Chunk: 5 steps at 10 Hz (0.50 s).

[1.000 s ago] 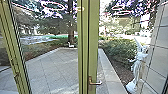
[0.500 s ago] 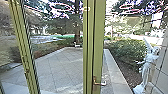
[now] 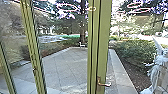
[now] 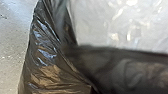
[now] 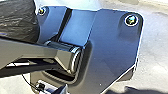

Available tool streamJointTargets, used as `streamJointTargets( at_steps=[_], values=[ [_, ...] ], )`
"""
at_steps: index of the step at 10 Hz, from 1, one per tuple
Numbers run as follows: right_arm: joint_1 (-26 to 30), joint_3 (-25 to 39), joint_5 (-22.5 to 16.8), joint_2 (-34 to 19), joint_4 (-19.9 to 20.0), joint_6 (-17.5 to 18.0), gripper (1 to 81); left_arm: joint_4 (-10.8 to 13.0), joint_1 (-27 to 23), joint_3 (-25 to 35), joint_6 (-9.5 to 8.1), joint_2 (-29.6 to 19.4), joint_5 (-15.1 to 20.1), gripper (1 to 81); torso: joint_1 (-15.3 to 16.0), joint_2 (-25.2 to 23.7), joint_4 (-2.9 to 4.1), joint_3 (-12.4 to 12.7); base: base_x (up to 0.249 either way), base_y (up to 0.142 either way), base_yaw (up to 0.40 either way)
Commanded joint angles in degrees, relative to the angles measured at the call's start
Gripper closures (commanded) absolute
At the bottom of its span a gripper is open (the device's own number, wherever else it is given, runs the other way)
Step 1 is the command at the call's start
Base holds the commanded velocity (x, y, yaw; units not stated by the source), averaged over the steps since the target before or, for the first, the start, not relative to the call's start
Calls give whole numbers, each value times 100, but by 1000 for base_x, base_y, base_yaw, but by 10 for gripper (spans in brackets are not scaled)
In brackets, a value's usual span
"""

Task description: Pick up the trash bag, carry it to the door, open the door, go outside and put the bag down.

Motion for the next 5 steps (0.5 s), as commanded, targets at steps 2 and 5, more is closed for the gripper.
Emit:
streamJointTargets(
  at_steps=[2,5],
  values=[
    [279,28,-308,-77,55,-22,10,77,-360,-13,33,-24,297,811,7,0,0,0,0,0,96],
    [279,19,-308,-77,55,-22,10,42,-360,-13,24,-24,297,811,7,0,0,0,0,0,0]
  ],
)
